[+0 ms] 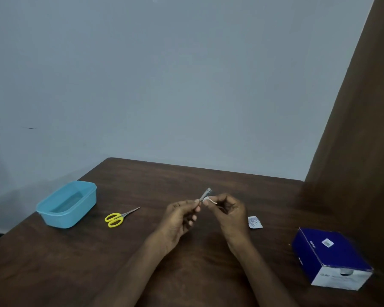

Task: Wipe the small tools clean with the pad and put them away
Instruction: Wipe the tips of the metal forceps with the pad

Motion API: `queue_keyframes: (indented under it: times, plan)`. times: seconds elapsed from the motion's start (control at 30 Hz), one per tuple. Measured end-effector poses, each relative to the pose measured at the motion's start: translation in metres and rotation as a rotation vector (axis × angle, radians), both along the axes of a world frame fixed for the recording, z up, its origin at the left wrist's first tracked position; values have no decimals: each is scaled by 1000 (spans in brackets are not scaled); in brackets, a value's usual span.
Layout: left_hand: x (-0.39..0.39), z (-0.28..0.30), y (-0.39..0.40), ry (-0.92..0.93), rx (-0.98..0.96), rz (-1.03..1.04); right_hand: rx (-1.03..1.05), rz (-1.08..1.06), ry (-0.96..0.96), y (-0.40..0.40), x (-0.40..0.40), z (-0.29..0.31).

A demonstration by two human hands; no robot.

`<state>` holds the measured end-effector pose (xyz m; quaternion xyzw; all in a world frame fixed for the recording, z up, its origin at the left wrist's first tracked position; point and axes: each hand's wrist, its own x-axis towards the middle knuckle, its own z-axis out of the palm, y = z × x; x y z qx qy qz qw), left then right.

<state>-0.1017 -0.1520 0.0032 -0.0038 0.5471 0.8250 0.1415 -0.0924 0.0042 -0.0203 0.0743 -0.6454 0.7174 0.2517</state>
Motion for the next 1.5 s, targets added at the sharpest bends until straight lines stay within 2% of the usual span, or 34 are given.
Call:
queue_keyframes:
  times: [0.17,0.43,0.63,0.87,1.1,1.2,1.33,1.5]
  plan:
    - [-2,0,-3,-89,50,-90,-17,55,-72,2,-4,-3]
    - [-3,-2,-7,-84,3,-199,-133,140,-184,-1,-1,-2]
    - [-3,-2,-8,-71,-16,-174,-110,196,-230,0,-1,-2]
    - [-10,-4,-7,-80,6,-124,-135,54,-192,5,-4,2]
    - [-9,-5,-8,-53,-18,-169,-111,147,-215,2,1,3]
    - [-6,-4,-9,-13,-41,-220,-264,234,-256,4,0,4]
    - [-7,-4,-11,0,-54,-250,-408,242,-284,8,-4,4]
    - [-9,-1,-9,-2,-50,-231,-398,229,-283,5,-5,10]
